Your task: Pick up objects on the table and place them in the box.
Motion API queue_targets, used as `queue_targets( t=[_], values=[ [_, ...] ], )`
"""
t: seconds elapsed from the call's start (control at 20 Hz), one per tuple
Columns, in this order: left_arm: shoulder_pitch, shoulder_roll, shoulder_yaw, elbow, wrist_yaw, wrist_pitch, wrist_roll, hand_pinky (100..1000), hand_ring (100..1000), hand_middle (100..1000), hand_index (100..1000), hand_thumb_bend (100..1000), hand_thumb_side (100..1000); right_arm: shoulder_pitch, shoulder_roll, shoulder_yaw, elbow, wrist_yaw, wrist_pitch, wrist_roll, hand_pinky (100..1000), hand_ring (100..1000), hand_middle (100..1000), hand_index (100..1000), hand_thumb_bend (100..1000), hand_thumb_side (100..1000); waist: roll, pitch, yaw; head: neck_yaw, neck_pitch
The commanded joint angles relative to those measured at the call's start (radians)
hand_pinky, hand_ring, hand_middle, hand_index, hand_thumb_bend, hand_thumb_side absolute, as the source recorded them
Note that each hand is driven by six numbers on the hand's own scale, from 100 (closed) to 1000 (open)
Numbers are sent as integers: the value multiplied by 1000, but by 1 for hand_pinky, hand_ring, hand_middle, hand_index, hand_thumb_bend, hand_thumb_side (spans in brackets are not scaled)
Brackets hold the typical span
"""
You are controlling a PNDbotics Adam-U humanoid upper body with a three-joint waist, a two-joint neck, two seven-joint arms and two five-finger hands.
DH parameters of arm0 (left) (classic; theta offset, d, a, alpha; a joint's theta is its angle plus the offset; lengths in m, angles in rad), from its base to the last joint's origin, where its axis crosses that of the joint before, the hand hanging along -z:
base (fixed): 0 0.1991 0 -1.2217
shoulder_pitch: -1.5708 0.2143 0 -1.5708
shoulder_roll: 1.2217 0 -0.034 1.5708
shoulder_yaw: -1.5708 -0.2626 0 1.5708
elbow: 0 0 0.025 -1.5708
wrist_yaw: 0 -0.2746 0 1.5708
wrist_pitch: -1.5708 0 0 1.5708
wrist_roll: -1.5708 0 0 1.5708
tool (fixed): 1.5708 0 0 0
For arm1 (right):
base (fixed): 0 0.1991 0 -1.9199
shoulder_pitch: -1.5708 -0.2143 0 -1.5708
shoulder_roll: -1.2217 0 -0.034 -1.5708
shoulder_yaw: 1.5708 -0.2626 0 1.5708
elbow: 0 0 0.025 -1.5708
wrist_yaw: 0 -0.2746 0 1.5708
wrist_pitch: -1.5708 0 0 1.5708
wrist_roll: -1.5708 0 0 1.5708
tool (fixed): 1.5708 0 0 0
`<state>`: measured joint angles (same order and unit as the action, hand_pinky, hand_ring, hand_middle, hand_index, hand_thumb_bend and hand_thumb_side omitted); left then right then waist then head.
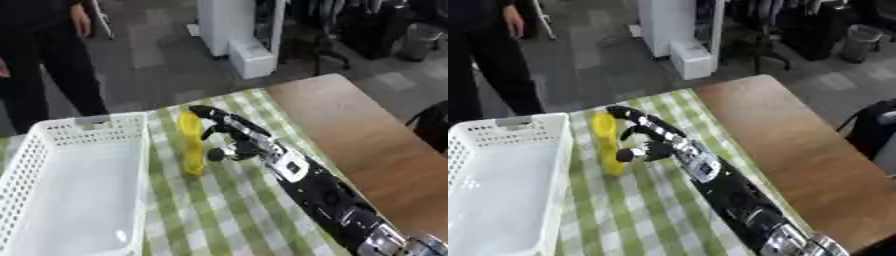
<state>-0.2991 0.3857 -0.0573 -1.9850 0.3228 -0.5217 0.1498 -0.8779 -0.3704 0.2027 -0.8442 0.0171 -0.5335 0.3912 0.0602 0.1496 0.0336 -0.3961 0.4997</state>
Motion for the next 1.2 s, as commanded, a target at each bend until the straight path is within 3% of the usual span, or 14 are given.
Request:
queue_targets(
  t=[0.05,1.2],
  values=[
    [-13,3,6,-15,2,-2,-4,644,597,857,895,380,771,-27,-27,-8,-8,6,-7,-4,695,1000,1000,1000,1000,700,0,-9,4,-8,-15],
    [-15,0,4,-15,4,-4,-11,645,596,859,896,379,771,-38,-44,-12,-4,13,-4,-16,693,1000,1000,1000,1000,697,7,0,8,-12,-34]
  ],
)
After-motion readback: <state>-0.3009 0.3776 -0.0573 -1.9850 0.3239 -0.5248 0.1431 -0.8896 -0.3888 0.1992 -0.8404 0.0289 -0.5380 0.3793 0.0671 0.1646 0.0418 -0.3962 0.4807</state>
